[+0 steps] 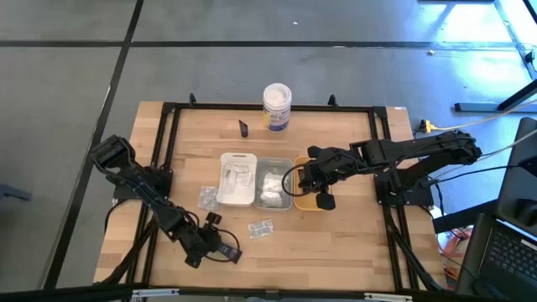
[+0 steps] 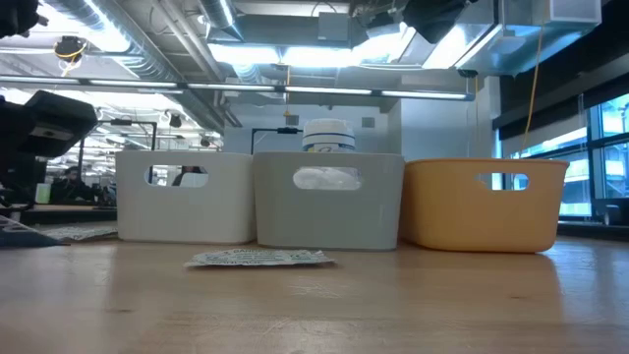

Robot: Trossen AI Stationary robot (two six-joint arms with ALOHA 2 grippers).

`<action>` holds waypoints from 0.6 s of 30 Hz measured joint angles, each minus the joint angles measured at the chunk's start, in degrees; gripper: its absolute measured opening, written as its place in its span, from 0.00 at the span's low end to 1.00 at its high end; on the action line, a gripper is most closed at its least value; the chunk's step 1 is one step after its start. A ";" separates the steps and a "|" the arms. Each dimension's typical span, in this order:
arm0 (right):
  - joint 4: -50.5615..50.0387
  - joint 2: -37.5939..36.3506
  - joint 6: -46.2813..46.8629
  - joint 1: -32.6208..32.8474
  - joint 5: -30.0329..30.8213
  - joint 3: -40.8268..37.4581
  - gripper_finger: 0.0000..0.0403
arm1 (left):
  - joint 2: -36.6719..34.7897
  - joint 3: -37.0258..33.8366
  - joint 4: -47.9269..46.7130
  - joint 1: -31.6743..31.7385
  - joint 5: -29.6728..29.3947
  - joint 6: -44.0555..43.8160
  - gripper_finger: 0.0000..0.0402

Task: Pick & Place Travel size toiletries
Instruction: Put the blue shave cream into the yellow bin

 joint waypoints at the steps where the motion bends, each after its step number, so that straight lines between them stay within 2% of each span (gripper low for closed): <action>1: 0.00 0.00 0.00 0.20 0.04 0.00 0.05 | 0.00 0.00 0.08 0.00 0.00 0.00 0.35; 6: 2.53 0.80 -1.38 2.54 0.04 0.02 0.05 | -0.02 0.02 1.86 0.00 -1.74 -3.21 0.35; 11: 6.13 5.24 -6.89 7.57 1.24 0.02 0.02 | -0.02 0.04 2.76 0.00 -2.99 -9.33 0.36; 18: 7.88 14.27 -20.06 14.07 15.45 0.02 0.01 | -0.02 0.04 2.81 0.00 -3.03 -13.58 0.36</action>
